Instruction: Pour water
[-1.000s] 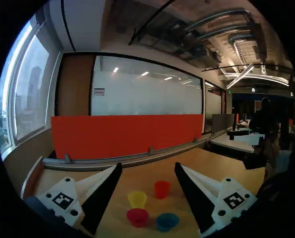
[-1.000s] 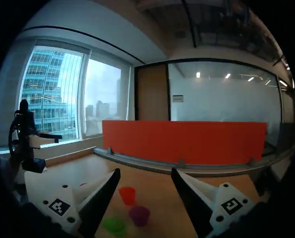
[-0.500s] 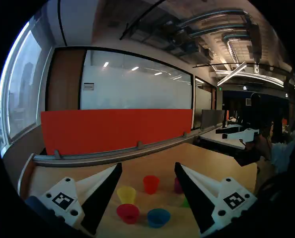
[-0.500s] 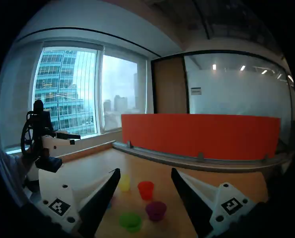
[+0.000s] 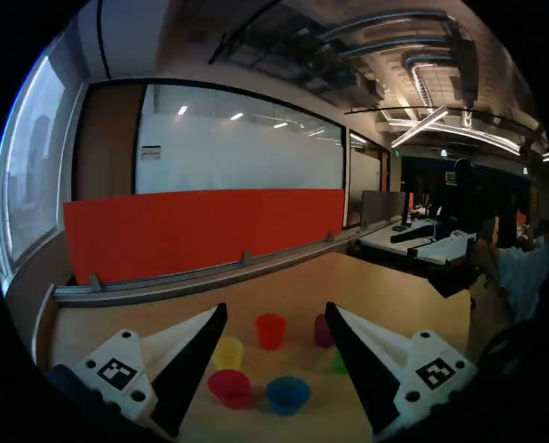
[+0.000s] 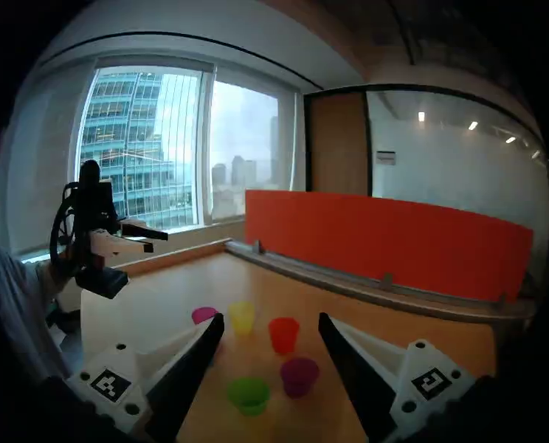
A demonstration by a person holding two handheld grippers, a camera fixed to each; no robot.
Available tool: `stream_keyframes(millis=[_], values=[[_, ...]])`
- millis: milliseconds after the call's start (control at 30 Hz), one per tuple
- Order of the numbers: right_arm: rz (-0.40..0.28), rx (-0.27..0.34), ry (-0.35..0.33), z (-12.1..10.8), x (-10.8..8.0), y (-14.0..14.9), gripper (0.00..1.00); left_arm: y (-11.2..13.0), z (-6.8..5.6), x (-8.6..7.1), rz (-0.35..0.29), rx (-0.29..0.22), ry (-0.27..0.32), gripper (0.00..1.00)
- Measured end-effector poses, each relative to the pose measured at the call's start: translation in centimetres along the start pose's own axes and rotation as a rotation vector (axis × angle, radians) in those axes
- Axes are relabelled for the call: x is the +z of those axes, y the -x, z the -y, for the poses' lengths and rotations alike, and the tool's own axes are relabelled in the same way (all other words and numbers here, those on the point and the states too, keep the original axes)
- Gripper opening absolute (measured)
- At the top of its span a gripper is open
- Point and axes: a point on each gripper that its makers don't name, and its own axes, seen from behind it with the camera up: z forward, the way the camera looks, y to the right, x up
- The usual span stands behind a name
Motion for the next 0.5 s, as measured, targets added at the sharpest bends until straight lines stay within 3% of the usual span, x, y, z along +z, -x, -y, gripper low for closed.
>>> stream_keyframes(millis=[500], values=[[0.1, -0.049, -0.051, 1.1, 0.5, 4.6, 0.99, 4.4, -0.8, 0.6, 0.073, 0.004, 0.039, 0.98]])
